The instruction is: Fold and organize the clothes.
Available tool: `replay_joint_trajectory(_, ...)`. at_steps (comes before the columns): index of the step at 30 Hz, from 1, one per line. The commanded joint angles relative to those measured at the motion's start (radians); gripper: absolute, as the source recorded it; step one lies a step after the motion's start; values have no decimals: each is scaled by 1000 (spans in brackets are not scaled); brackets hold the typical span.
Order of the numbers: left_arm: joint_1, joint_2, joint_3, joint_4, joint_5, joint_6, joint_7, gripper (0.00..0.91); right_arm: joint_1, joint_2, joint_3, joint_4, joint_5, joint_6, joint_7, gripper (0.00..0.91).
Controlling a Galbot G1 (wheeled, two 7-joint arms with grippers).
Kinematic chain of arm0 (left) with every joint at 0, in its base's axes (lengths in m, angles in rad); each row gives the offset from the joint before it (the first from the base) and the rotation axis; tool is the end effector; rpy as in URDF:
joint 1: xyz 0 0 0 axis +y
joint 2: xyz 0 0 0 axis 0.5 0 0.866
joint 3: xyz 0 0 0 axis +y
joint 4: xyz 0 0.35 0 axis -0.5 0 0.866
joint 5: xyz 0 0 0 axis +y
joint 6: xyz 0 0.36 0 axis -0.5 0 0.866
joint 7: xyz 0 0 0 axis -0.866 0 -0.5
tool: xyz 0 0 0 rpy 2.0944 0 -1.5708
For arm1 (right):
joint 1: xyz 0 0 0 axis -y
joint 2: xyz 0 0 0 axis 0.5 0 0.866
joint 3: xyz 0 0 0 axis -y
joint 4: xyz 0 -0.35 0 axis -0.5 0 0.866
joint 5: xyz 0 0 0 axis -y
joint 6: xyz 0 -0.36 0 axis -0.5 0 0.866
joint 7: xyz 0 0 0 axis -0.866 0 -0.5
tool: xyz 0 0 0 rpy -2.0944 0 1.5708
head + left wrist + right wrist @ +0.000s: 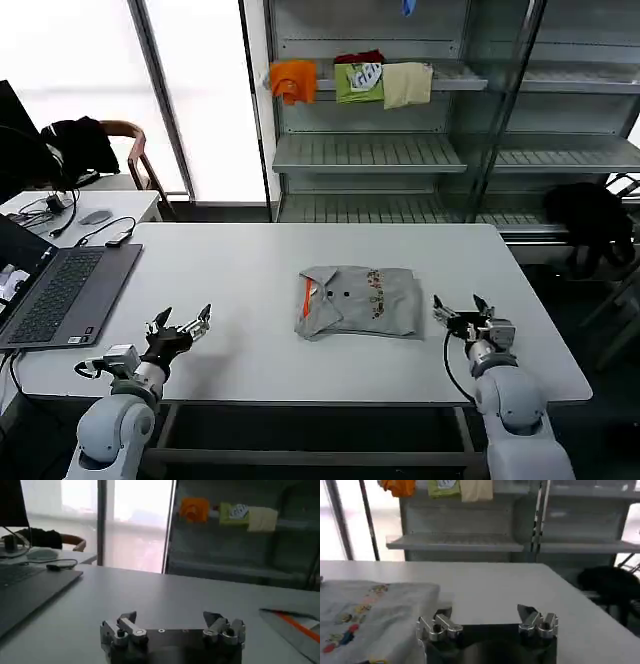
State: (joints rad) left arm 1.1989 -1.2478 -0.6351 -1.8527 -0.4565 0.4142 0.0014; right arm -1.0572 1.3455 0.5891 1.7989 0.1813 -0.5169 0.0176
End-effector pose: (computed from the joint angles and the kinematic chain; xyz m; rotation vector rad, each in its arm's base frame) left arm 0.3057 0.1158 -0.2741 -0.0306 -2.8743 0.1668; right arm 0.3473 -0.0824 -0.2602 -0.0684 -2.8501 0.0686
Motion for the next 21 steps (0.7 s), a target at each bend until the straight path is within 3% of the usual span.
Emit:
replay_joint_trajectory(1, -2, 0, -7, 4, -14, 3, 1, 907, -45, -60, 51, 38, -185, 32, -34, 907)
replay_joint_trajectory(8, -3, 6, -29, 19, -27, -1, 9, 907, -56, -64, 60, 46, -235, 30, -77, 907)
replay_joint_trajectory(21, 11, 12, -37, 37, -25, -28, 26, 907, -61, -67, 78, 36, -235, 54, -112, 907)
